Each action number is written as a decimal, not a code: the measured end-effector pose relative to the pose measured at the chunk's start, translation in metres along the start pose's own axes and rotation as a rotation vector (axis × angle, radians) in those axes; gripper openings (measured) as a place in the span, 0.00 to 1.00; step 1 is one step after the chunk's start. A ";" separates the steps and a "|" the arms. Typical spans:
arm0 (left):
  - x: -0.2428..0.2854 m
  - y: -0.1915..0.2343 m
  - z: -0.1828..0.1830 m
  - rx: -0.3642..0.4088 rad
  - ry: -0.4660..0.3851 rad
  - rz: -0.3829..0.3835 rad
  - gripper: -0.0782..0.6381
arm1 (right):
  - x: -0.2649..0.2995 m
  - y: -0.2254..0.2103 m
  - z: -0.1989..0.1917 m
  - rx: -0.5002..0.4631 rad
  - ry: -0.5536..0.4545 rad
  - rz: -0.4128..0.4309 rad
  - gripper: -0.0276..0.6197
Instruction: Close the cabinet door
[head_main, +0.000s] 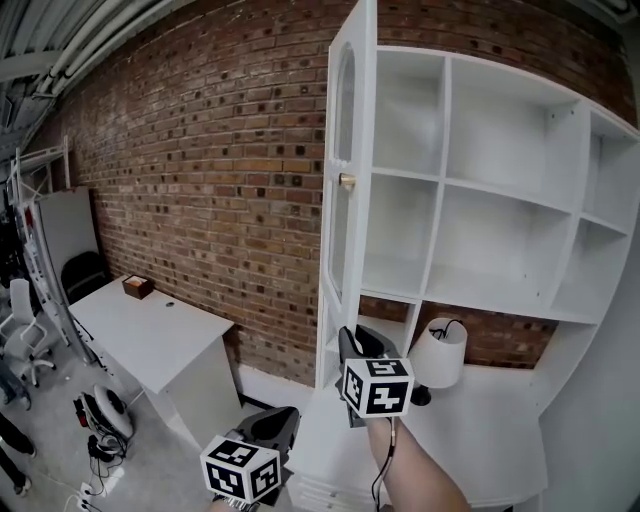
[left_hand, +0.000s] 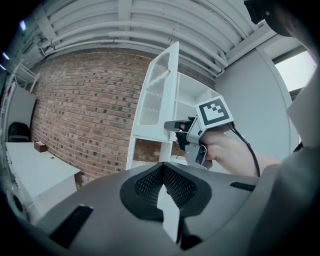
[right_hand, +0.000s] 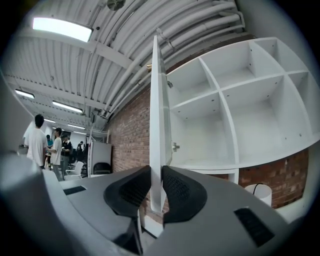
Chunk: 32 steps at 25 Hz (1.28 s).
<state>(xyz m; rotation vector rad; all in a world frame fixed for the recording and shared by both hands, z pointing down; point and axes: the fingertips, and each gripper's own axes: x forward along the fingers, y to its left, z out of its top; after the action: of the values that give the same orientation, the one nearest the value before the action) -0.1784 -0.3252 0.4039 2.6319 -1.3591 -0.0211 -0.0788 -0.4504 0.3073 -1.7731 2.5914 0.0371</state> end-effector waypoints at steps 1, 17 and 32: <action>0.002 -0.003 -0.002 0.000 0.002 -0.004 0.12 | -0.002 -0.007 0.000 -0.001 -0.003 -0.015 0.18; 0.079 -0.069 -0.004 -0.005 0.016 -0.075 0.12 | -0.003 -0.126 0.000 0.018 0.031 -0.060 0.18; 0.143 -0.095 0.002 -0.023 0.001 -0.087 0.12 | 0.020 -0.188 0.003 0.016 0.032 -0.020 0.20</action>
<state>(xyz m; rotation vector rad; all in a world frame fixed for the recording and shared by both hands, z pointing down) -0.0185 -0.3874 0.3959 2.6695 -1.2364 -0.0472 0.0893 -0.5370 0.3008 -1.8096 2.5874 -0.0121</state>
